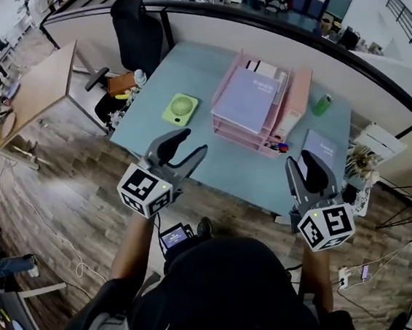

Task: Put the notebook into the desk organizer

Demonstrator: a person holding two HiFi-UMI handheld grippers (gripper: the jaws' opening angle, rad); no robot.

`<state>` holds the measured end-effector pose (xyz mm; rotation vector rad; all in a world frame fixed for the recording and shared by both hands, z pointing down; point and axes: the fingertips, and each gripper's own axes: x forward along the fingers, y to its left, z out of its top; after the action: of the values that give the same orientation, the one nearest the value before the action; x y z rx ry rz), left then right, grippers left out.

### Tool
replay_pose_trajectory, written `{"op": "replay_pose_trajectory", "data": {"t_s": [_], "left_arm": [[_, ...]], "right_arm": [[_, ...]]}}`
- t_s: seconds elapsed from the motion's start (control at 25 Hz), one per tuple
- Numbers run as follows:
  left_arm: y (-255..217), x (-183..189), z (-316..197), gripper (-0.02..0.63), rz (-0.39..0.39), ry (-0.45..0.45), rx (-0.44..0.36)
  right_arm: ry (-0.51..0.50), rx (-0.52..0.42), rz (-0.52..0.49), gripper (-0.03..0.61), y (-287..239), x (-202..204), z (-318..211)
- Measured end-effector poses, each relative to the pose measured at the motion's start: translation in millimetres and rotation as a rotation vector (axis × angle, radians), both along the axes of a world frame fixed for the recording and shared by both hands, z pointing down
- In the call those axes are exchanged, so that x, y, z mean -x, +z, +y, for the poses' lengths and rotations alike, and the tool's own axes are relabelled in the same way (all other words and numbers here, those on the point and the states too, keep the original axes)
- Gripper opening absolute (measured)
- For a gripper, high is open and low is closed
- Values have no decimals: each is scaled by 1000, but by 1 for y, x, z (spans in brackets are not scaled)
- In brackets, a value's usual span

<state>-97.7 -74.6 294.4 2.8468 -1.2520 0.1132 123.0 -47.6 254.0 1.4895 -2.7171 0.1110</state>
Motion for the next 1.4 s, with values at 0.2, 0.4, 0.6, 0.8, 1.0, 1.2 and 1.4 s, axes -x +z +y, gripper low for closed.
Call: {"op": "replay_pose_trajectory", "data": {"t_s": [0.2,0.4,0.6,0.8,1.0,1.2,1.4], "left_arm": [[8,9,-20,268,8,59,12],[19,17,-37,268,22,107,36],[28,24,-54,268,26,131,47],[42,21,-73,268,27,129,72],[62,18,-100,268,18,102,126],[83,21,-122,268,9,65,188],[112,16,-149,268,6,37,257]], "right_arm": [[63,0,10,137,-1,11,-6],[118,5,22,137,3,19,-10],[153,35,25,137,13,30,-18],[159,69,33,137,28,31,-32],[168,111,10,137,51,23,-57],[172,175,-12,137,77,18,-82],[171,242,-15,137,104,10,-109]]}}
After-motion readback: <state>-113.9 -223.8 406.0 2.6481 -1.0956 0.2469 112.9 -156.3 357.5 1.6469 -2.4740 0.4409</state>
